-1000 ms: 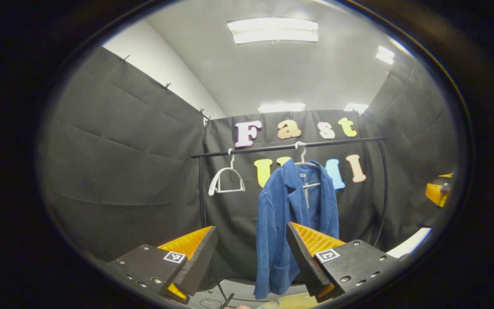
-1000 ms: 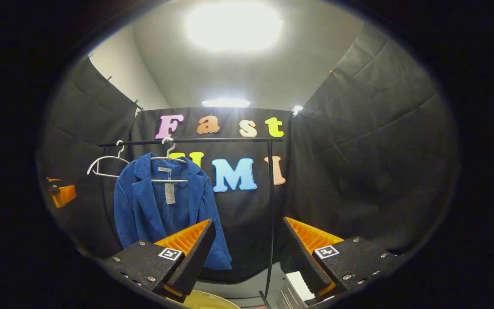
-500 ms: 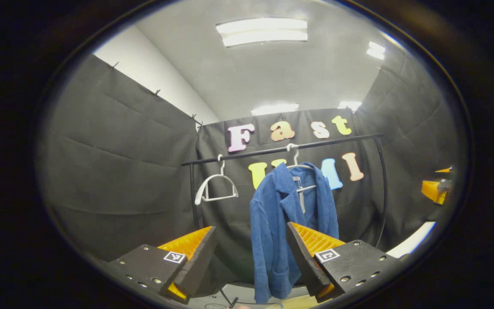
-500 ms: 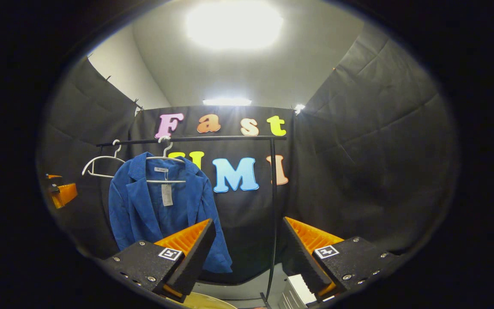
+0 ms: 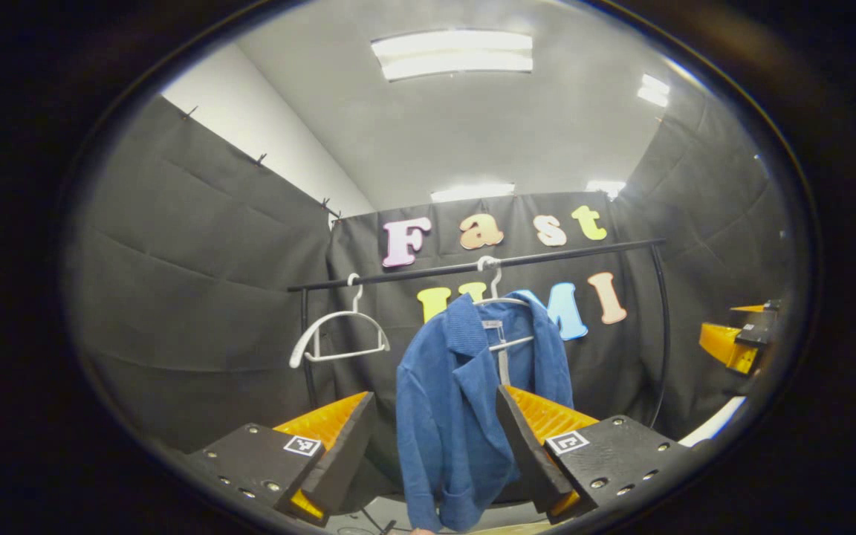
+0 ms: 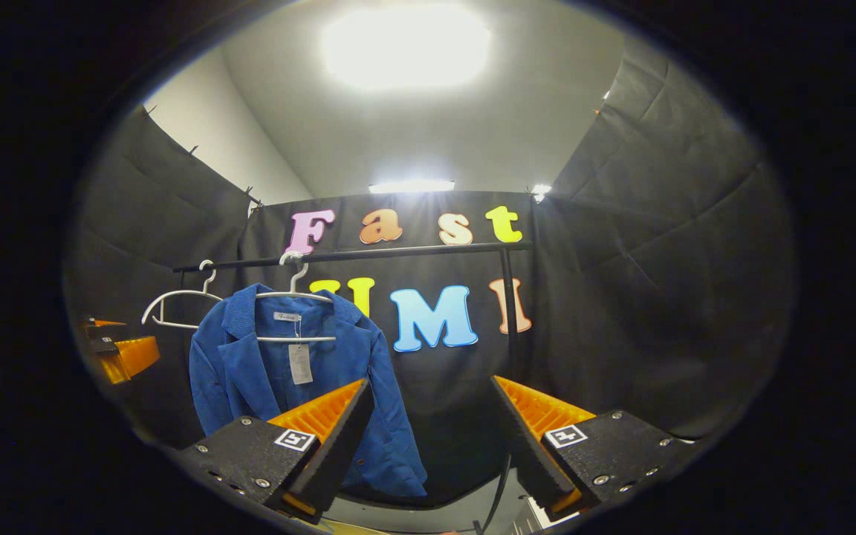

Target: Grasp the clothes on the hanger with both hands and then place them into the laundry hamper below.

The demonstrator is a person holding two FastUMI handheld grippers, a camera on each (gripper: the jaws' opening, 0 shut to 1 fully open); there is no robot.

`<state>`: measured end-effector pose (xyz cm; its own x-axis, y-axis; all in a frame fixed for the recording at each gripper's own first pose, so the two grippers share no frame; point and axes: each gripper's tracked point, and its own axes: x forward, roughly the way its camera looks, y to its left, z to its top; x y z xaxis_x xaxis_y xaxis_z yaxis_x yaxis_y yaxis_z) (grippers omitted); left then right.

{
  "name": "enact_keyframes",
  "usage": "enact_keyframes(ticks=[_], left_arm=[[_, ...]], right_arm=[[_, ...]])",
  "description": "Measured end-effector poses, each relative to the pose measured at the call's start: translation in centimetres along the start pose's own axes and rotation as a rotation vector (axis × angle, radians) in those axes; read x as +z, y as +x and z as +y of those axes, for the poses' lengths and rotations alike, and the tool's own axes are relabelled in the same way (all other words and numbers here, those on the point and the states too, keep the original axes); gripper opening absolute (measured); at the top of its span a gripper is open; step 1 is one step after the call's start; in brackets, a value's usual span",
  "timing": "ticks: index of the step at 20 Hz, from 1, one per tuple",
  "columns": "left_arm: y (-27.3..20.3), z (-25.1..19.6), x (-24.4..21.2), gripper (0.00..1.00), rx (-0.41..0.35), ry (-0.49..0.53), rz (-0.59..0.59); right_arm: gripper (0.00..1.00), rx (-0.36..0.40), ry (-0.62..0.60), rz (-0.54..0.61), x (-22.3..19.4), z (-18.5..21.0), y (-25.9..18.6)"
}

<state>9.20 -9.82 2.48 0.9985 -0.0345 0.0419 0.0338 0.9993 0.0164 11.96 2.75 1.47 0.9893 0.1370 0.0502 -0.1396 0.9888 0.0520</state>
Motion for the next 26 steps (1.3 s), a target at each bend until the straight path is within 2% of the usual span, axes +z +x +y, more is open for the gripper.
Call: enact_keyframes(ticks=[7,14,15,16,17,22,26], left_arm=[[4.9,-3.4,-1.6,0.93,0.011,-0.057,0.027],[10.8,-4.8,-3.4,0.93,0.055,-0.065,0.052],[11.6,-5.0,-3.9,0.96,0.062,-0.071,0.061],[12.4,-5.1,-4.4,0.93,0.067,-0.074,0.071],[13.0,-5.2,-4.9,0.99,0.075,-0.071,0.079],[16.3,-5.9,-7.0,0.99,0.099,-0.036,0.117],[18.7,-5.6,-8.8,0.99,0.148,-0.009,0.143]], right_arm=[[0.95,0.075,0.061,-0.022,0.1,1.5,6.2],[0.95,0.156,0.078,-0.047,0.0,3.5,11.6],[0.95,0.168,0.084,-0.047,-0.1,3.9,12.3],[0.95,0.183,0.089,-0.048,-0.3,4.2,13.1],[0.95,0.197,0.092,-0.046,-0.5,4.6,14.0],[0.95,0.263,0.116,-0.007,-2.6,6.6,17.9],[0.95,0.319,0.141,0.050,-5.1,8.5,20.7]])
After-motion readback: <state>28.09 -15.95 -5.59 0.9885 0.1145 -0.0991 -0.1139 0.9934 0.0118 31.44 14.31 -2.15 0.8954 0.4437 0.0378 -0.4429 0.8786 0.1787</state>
